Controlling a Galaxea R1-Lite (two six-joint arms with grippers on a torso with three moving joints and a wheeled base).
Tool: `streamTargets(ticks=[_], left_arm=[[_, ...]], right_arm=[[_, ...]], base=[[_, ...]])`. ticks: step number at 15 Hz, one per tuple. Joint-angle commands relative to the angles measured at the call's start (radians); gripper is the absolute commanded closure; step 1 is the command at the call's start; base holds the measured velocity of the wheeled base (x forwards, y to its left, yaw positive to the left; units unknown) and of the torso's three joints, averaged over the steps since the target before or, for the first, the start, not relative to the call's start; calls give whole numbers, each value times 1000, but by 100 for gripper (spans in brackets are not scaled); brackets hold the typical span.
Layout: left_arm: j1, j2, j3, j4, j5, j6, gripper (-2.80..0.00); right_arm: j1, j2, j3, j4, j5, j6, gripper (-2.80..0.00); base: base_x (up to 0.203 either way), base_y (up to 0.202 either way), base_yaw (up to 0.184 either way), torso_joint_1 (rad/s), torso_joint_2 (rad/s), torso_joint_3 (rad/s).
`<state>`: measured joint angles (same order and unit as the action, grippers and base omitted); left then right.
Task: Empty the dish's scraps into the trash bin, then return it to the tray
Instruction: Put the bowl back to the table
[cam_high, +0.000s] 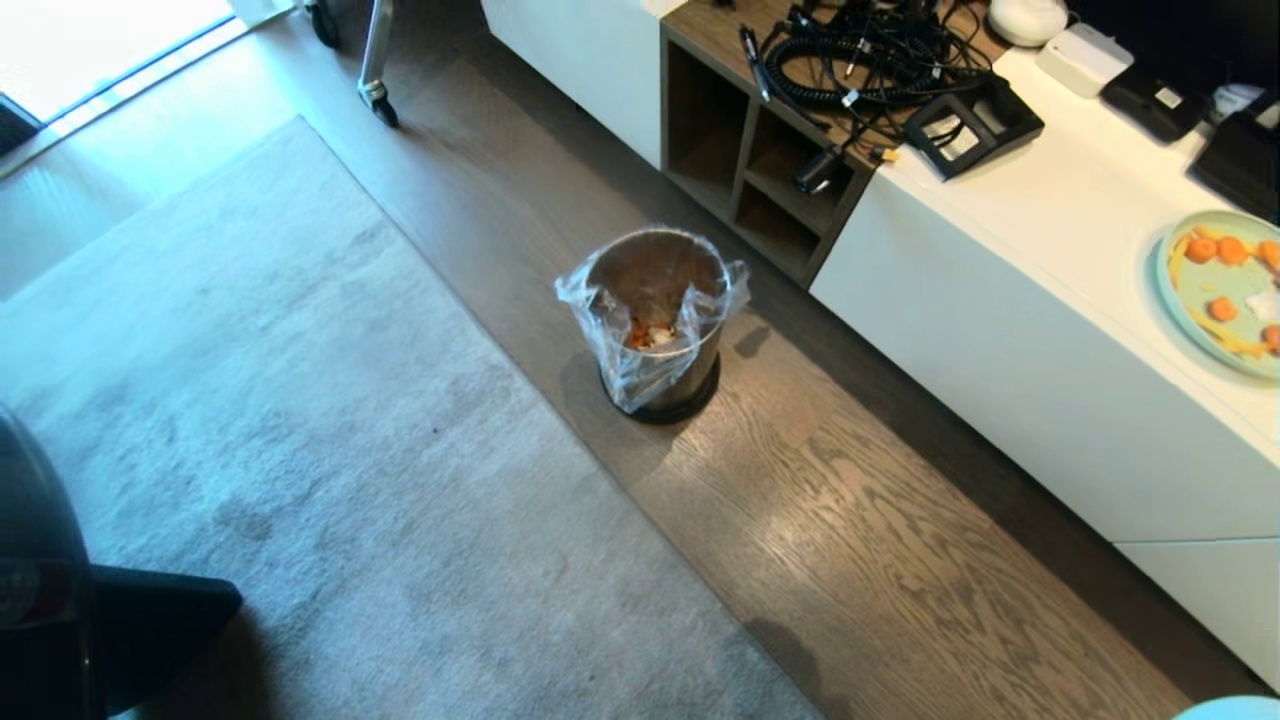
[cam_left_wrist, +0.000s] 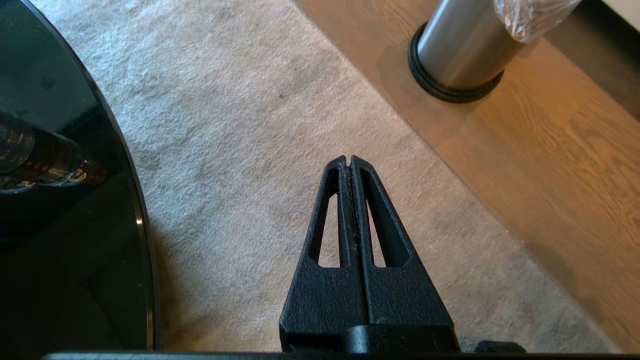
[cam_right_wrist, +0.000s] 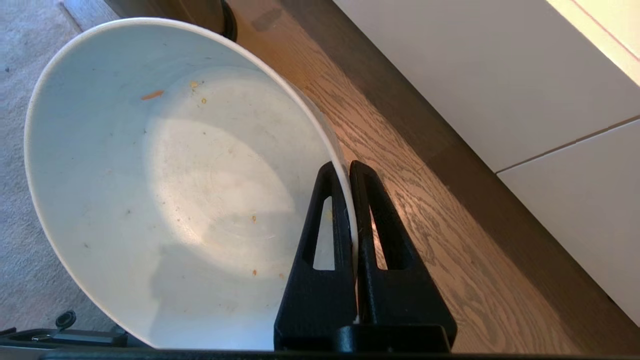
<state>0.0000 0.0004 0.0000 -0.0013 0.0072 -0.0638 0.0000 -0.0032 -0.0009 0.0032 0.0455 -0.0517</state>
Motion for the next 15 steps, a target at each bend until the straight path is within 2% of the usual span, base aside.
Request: streamTargets(ticks=[1, 15], left_arm=[[0, 0, 0, 0, 0, -1, 0], [0, 0, 0, 0, 0, -2, 0]], right_arm=[[0, 3, -1, 0, 0, 0, 0], [0, 3, 1, 0, 0, 0, 0]], base=[[0, 0, 0, 2, 5, 194], [0, 0, 0, 2, 1, 200]])
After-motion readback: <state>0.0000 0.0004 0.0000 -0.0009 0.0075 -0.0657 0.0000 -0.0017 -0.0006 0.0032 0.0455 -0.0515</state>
